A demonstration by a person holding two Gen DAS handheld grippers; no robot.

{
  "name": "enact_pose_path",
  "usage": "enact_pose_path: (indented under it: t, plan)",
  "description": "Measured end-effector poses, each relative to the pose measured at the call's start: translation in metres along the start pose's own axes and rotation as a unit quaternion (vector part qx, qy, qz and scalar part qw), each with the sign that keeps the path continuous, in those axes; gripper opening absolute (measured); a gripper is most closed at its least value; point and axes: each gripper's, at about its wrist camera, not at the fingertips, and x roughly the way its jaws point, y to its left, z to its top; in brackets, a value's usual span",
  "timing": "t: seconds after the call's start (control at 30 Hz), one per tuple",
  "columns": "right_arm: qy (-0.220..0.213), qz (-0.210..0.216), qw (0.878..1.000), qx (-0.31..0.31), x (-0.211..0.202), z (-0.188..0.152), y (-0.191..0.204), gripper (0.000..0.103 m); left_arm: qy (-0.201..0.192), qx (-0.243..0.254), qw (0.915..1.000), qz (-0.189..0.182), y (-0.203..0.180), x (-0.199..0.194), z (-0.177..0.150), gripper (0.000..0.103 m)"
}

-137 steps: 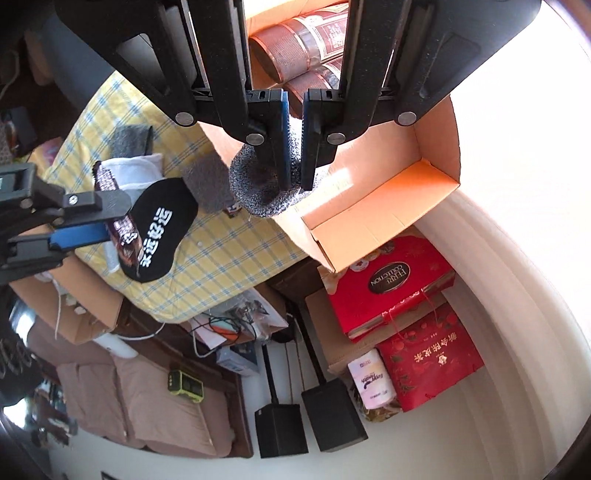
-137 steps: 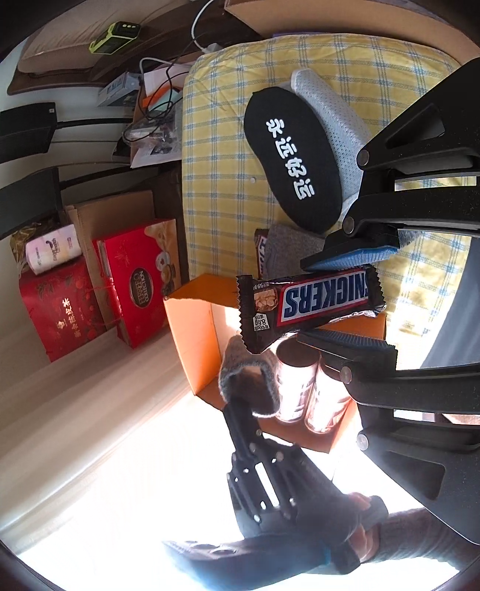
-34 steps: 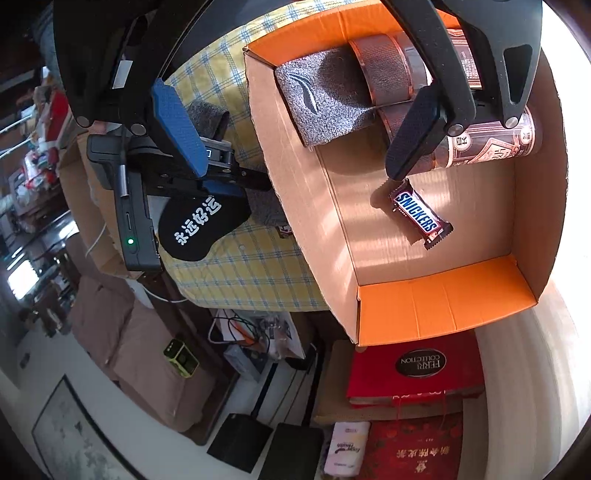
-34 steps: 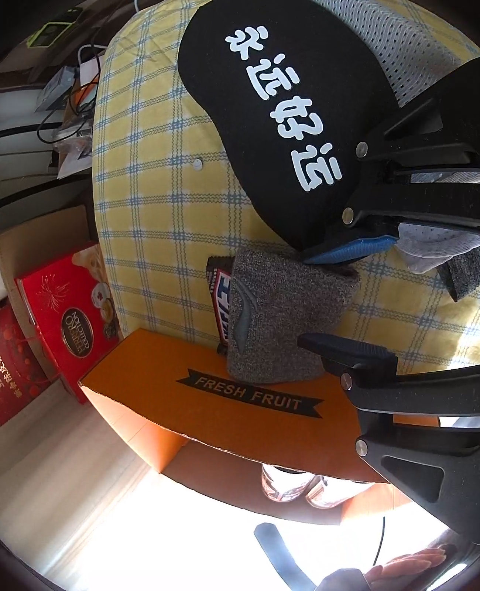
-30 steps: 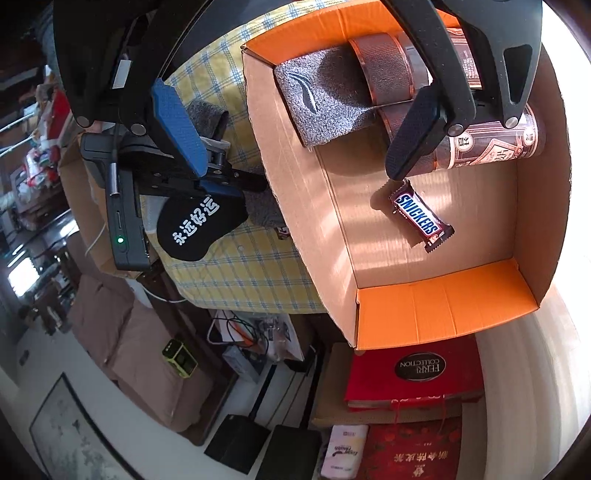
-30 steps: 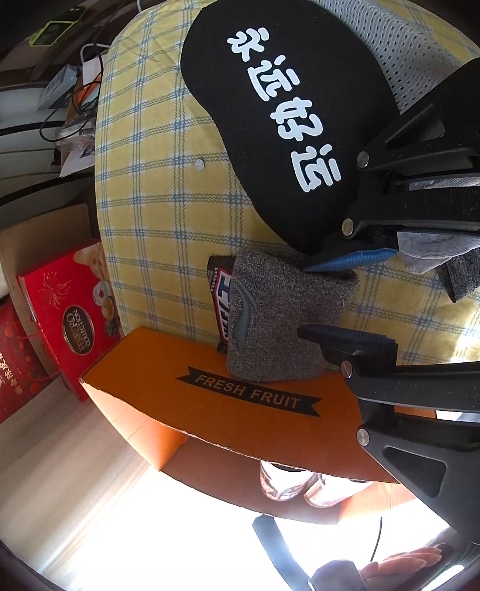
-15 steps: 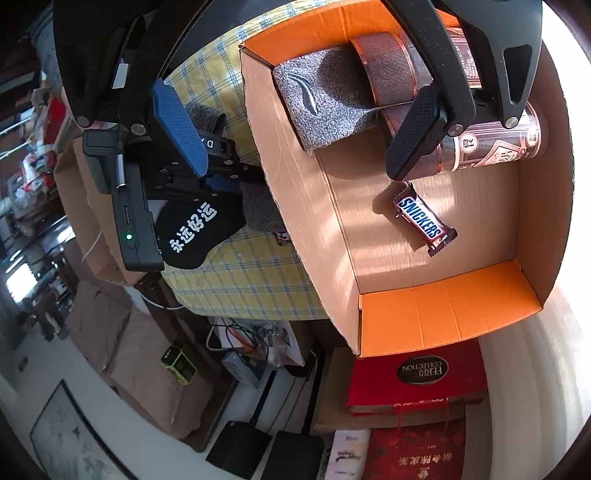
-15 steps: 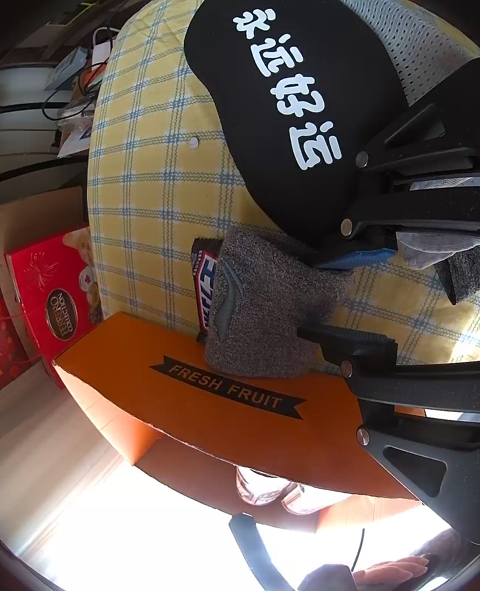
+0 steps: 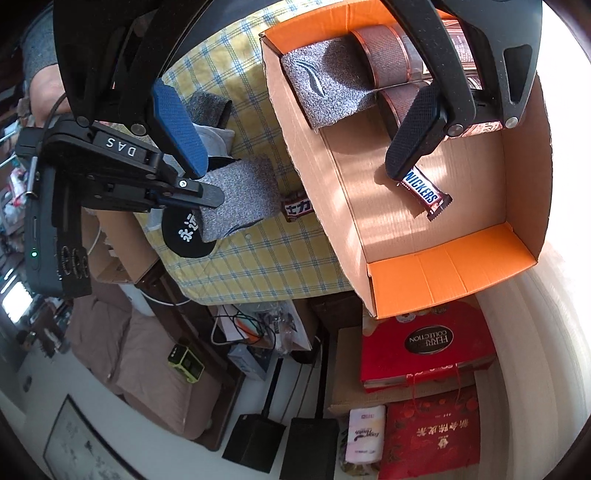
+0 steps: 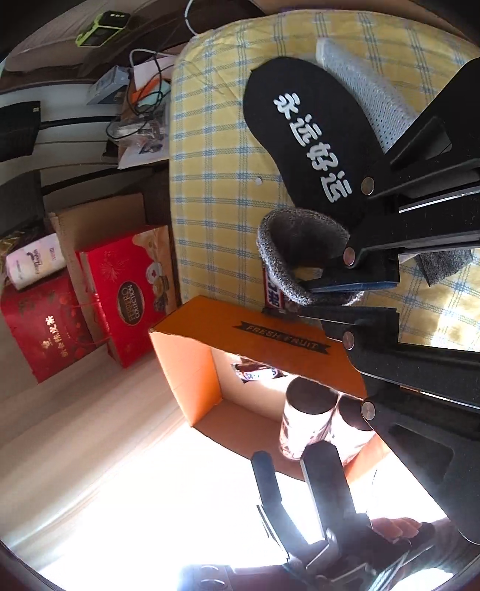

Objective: Organize objects
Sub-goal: 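Grasp the brown chocolate bar with the left gripper while the right gripper grasps the dark grey sock, then carry the brown bar into the box beside the Snickers while the right gripper carries the sock over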

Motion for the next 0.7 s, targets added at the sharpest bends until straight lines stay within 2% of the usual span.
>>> enact_pose_path:
  t: [0.1,0.2,0.3,0.4,0.5,0.6,0.63,0.7]
  plan:
    - [-0.018,-0.023,1.0,-0.001,-0.021,0.006,-0.003,0.005,0.005,0.019,0.9998,0.008,-0.012,0.003,0.012,0.097]
    - [-0.026,-0.029,0.999,0.009,-0.037,0.008,-0.014,0.005,0.025,0.054,0.9981,0.02,-0.028,0.015,0.023,0.097]
    - [-0.032,-0.033,0.999,0.024,-0.048,0.006,-0.029,0.005,0.055,0.098,0.9925,0.049,-0.046,0.036,0.031,0.096]
    - [-0.037,-0.035,0.998,0.033,-0.058,0.002,-0.042,0.005,0.087,0.164,0.9782,0.093,-0.064,0.061,0.032,0.096]
    - [-0.041,-0.035,0.998,0.041,-0.066,-0.001,-0.053,0.005,0.106,0.208,0.9635,0.131,-0.076,0.086,0.03,0.093]
    - [-0.046,-0.035,0.997,0.048,-0.072,-0.001,-0.061,0.005,0.131,0.224,0.955,0.143,-0.08,0.109,0.03,0.09]
    - [-0.046,-0.034,0.997,0.049,-0.073,-0.001,-0.062,0.005,0.141,0.232,0.9515,0.143,-0.082,0.116,0.03,0.085]
    - [-0.046,-0.032,0.997,0.049,-0.076,-0.001,-0.065,0.005,0.16,0.254,0.9416,0.153,-0.086,0.13,0.028,0.082]
